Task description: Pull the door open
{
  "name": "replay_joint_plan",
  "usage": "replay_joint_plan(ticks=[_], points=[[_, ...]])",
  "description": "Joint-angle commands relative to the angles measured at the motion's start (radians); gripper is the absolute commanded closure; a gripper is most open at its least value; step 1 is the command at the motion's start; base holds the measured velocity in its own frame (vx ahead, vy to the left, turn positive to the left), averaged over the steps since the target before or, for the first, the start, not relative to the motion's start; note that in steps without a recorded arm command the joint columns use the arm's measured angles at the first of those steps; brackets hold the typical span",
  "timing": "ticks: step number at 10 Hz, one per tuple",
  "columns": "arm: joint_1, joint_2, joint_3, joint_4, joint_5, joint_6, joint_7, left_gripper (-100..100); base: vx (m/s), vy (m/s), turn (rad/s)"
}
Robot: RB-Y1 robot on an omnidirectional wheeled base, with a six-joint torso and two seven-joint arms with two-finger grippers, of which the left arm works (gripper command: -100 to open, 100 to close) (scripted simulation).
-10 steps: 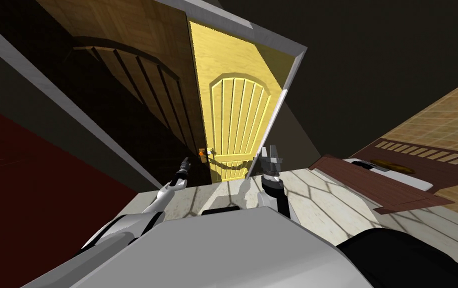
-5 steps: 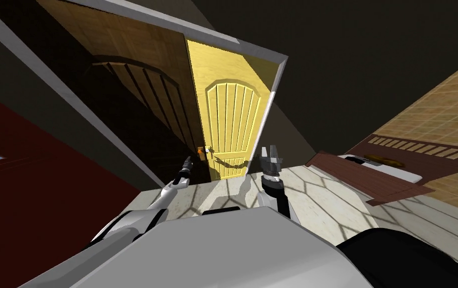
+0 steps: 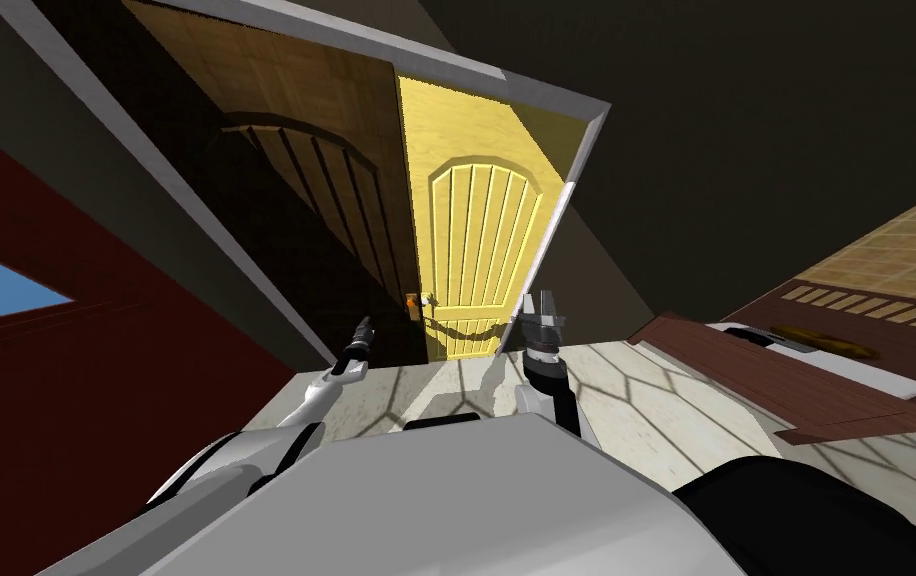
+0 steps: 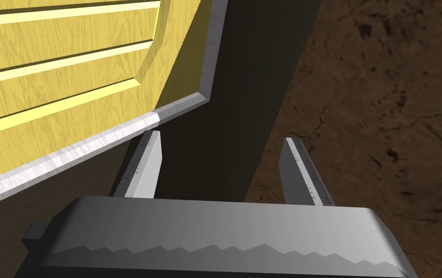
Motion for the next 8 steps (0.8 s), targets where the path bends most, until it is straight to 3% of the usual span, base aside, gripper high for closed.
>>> replay_joint_plan(ticks=[1,3,7,8], points=[[0.015,0.009,0.006,-0.007,0.002,-0.005,0.003,-100,0.152,0.025,-0.009],[0.005,-0.002,0.002,-0.010,0.000,-0.006,0.001,-100,0.208,-0.017,-0.088],[-0.032,-0.049,-0.026,-0.028,-0.010,-0.009,-0.001,-100,0.202,-0.077,-0.154],[-0.022,-0.036,-0.022,-0.033,-0.008,-0.002,0.002,-100,0.096,-0.062,-0.028]])
